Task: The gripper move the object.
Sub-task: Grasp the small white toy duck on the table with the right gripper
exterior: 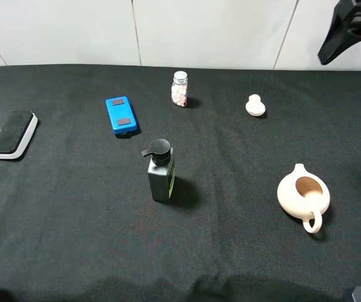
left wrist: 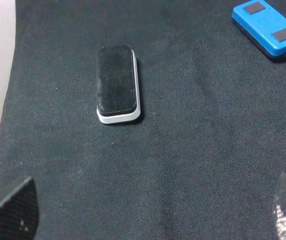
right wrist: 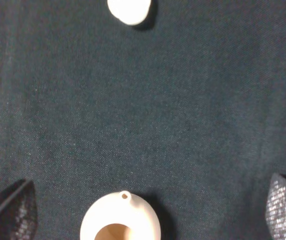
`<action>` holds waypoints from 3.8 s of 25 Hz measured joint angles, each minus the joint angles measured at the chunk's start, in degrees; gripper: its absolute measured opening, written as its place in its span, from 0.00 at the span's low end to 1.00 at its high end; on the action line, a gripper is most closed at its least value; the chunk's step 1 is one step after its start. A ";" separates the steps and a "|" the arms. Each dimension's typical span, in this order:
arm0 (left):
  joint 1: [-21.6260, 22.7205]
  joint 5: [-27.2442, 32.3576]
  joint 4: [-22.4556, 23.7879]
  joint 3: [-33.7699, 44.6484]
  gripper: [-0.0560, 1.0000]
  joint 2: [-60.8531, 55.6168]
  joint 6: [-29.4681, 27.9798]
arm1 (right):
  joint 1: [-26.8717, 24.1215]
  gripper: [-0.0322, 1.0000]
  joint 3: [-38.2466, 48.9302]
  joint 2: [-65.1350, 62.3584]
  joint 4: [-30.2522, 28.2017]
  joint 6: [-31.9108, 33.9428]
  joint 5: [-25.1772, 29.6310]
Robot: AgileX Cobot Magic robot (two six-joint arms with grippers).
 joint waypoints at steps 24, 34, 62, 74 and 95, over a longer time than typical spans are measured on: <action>0.00 0.00 0.00 0.00 0.99 0.00 0.00 | 8.54 0.70 -13.79 18.28 0.15 -0.82 -1.74; 0.00 0.00 0.00 0.00 0.99 0.00 0.00 | 11.73 0.70 -15.24 22.95 -2.73 2.20 -4.10; 0.00 0.00 0.00 0.00 0.99 0.00 0.00 | 11.73 0.70 -18.06 39.37 -6.62 3.20 -13.82; 0.00 0.00 0.00 0.00 0.99 0.00 0.00 | 9.59 0.70 -19.60 43.28 -8.65 3.96 -15.50; 0.00 0.00 0.00 0.00 0.99 0.00 0.00 | 8.35 0.70 -19.91 47.15 -8.09 3.98 -19.56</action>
